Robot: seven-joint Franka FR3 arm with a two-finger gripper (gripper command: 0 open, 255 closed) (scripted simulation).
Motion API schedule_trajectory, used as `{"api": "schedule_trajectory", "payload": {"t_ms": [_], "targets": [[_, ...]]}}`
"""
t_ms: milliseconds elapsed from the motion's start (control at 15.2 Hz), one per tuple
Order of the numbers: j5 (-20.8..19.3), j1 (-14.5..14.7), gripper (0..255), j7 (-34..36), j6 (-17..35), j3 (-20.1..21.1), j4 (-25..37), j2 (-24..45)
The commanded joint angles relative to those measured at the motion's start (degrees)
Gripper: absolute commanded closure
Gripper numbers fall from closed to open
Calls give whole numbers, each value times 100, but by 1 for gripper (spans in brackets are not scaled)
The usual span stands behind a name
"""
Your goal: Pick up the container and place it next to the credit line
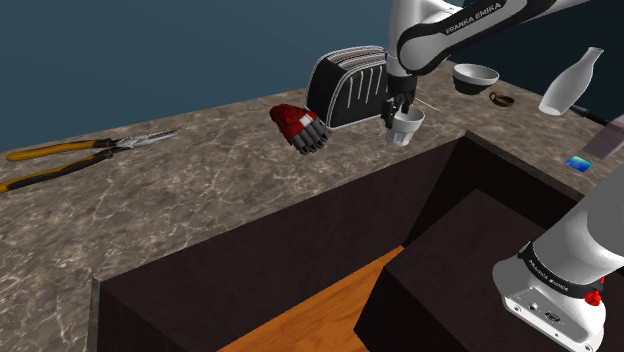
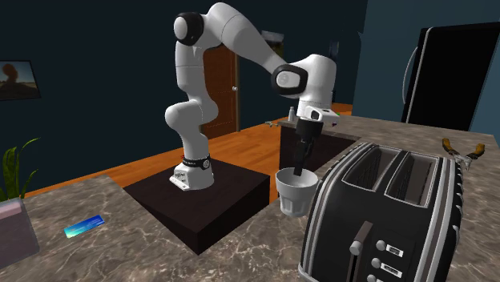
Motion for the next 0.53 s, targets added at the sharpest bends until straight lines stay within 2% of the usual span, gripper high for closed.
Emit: {"api": "schedule_trajectory", "payload": {"t_ms": [0, 198, 462], "targets": [[-30, -13, 0, 22, 172, -13, -92, 75], [-65, -31, 0, 42, 366, -31, -186, 174], [-65, -31, 0, 42, 366, -32, -186, 174]]}}
